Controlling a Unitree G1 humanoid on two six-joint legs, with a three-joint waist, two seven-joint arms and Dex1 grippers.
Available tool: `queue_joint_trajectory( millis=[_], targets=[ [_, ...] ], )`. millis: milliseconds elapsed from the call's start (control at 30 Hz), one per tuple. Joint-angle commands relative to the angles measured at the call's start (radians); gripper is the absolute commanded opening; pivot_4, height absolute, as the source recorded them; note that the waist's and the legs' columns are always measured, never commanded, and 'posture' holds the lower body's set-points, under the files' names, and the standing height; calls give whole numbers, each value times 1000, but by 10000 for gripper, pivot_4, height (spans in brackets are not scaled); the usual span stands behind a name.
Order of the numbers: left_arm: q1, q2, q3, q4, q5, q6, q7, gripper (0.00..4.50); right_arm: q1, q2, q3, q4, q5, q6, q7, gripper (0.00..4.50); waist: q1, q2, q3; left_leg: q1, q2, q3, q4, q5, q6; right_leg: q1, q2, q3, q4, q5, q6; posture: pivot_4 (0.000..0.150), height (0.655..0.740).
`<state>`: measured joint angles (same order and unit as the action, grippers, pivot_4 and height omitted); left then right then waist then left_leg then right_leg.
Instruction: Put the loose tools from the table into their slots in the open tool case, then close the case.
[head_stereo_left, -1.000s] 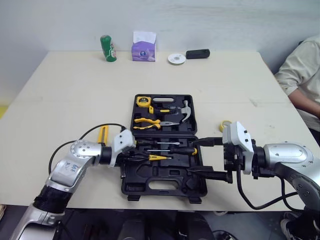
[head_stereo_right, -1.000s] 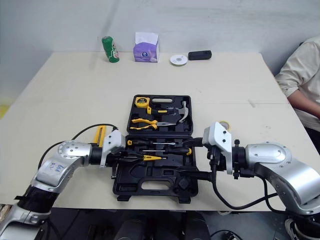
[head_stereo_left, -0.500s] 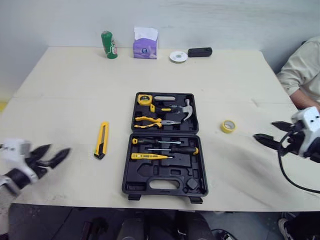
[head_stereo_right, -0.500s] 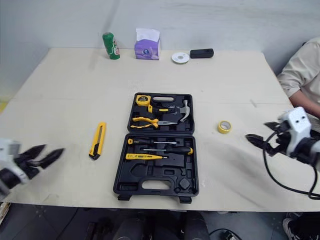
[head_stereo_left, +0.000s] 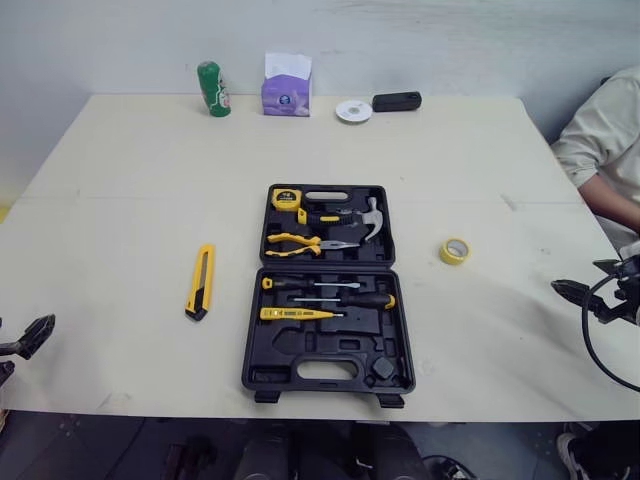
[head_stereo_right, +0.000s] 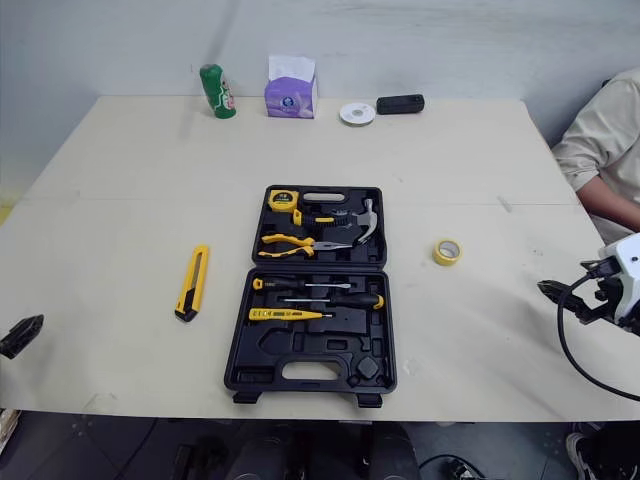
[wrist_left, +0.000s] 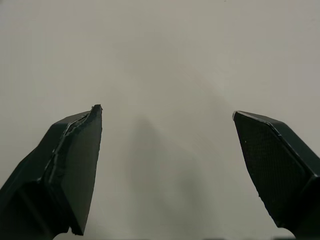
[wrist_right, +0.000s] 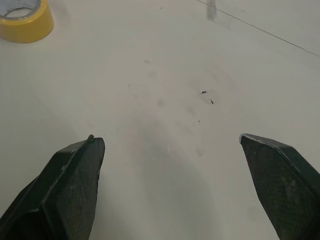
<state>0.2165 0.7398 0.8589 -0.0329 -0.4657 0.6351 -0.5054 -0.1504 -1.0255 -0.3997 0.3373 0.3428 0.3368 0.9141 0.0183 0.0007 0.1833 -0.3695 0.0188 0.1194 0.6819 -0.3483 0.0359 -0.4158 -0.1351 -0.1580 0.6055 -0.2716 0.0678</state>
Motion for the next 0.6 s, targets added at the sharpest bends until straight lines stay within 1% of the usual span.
queue_joint_trajectory(
  millis=[33, 100, 167, 233, 267, 333, 400, 467, 533, 600],
  targets=[
    [-33, -43, -44, -173, -50, 75, 62, 44164, -9, 1, -28, -168, 76, 68, 32, 45000, 0, 3, 1, 0, 0, 0, 0, 0, 0, 0, 0, 0, 0, 0, 0, 1500, 7278],
    [-57, -82, -119, -311, -65, 125, 111, 44164, -12, 30, -30, -297, 137, 127, 25, 45000, 2, 3, 2, 0, 0, 0, 0, 0, 0, 0, 0, 1, 0, 0, 0, 1500, 7278],
    [-88, -118, -154, -401, -90, 189, 163, 44164, -16, 53, -26, -405, 187, 190, 8, 45000, 4, 3, 2, 0, 0, 0, 0, 1, 0, 0, 0, 0, 1, 0, 0, 1500, 7278],
    [-164, -198, -197, -505, -123, 342, 311, 44164, -16, 80, -2, -539, 266, 258, 13, 45000, 6, 3, 2, 0, 0, 0, 0, 1, 0, 0, 0, 0, 1, 0, 0, 1500, 7278],
    [-189, -235, -242, -566, -130, 407, 365, 44164, -16, 93, 20, -622, 321, 299, 16, 45000, 7, 3, 2, 0, 0, 0, 0, 1, 0, 1, 0, 0, 1, 0, 1, 1500, 7278],
    [-220, -282, -299, -637, -130, 506, 430, 44164, -18, 107, 46, -730, 394, 360, 16, 45000, 8, 3, 2, 0, 0, 0, 0, 4, 6, 2, 1, 0, 1, 1, 1, 1500, 7278],
    [-274, -352, -346, -656, -126, 608, 504, 44164, -36, 107, 92, -828, 471, 408, 33, 45000, 8, 3, 2, 0, 0, 0, 0, 4, 6, 2, 2, 0, 2, 1, 2, 1500, 7278],
    [-313, -389, -379, -662, -126, 670, 530, 44164, -54, 105, 124, -881, 517, 436, 42, 45000, 9, 1, 2, 0, -1, 0, 0, 4, 6, 2, 2, 0, 1, 1, 2, 1500, 7278],
    [-338, -385, -422, -646, -91, 694, 548, 44164, -82, 109, 157, -908, 540, 444, 48, 45000, 8, -1, 3, 0, -1, 0, 0, 4, 6, 2, 2, 0, 0, 1, 2, 1500, 7278],
    [-367, -386, -457, -594, -28, 710, 600, 44164, -132, 129, 204, -923, 545, 446, 34, 45000, 7, -1, 3, 0, -1, 0, 0, 4, 6, 2, 3, 0, -1, 1, 2, 1500, 7278]
  ],
)
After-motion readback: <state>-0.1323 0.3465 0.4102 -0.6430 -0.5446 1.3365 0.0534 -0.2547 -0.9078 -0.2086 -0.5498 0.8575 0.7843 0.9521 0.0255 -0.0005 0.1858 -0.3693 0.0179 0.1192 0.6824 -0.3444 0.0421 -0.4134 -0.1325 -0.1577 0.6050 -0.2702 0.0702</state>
